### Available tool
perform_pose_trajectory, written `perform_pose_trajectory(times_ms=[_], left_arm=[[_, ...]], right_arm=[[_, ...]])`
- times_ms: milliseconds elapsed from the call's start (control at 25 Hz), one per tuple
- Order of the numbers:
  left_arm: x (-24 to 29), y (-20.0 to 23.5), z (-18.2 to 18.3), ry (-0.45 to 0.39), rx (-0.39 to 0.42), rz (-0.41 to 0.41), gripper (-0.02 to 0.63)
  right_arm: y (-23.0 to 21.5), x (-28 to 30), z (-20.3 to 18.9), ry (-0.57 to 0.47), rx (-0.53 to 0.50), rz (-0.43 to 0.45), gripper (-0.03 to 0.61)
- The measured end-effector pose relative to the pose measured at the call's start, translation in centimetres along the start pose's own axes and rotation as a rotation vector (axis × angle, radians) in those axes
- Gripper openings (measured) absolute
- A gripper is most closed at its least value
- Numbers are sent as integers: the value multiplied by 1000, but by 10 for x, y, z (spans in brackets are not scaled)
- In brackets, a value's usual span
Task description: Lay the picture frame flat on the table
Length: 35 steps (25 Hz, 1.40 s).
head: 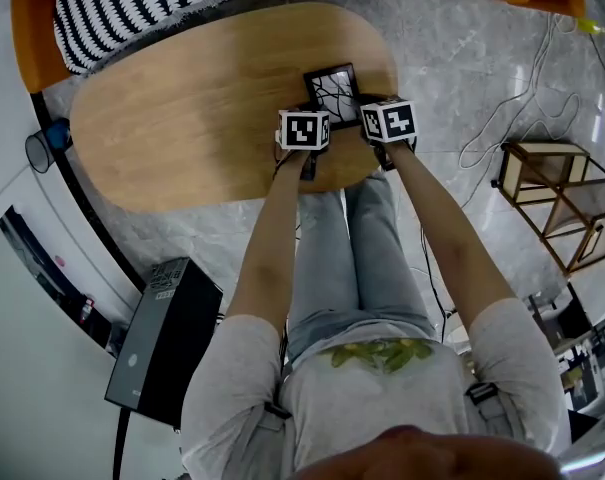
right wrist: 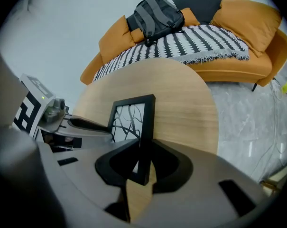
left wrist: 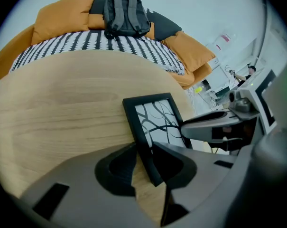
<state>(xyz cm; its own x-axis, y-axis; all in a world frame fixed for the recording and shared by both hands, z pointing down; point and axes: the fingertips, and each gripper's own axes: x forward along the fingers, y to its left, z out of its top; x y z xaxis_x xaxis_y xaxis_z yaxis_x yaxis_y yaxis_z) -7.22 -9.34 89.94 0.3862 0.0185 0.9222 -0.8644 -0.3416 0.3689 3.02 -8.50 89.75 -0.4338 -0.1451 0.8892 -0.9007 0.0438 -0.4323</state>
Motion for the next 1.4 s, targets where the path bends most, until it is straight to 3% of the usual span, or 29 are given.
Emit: perform_pose_trajectory(times_ms=[80,160,240,400,520,680,1000,1160,1400], left_arm=[[0,1,1,7,-21,15,119],[-3,0,0,13,-53,22,173],[-6,-2,-1,13,-61,29,199],[-23,-7,-2,-25,-67,32,210],[-43,-20,-3,-69,-77,-12,210],[-78,-39,-1,-144,-23,-41,206],[-159,-71,4,-335,-2,-43,66],[-198,-90,3,-402,-27,-57,20],[-240,-115,-1,-456,-108,-175,15]], right_arm=[[6,2,1,-4,-18,33,121],[9,0,0,-1,-35,43,177],[9,-7,1,-11,-54,27,189],[16,-29,9,-57,-59,27,187],[28,-53,16,-114,-56,46,159],[48,-83,19,-171,-52,68,127],[86,-155,30,-281,-33,96,9],[105,-192,28,-311,-32,125,8],[137,-237,17,-352,-115,170,8]])
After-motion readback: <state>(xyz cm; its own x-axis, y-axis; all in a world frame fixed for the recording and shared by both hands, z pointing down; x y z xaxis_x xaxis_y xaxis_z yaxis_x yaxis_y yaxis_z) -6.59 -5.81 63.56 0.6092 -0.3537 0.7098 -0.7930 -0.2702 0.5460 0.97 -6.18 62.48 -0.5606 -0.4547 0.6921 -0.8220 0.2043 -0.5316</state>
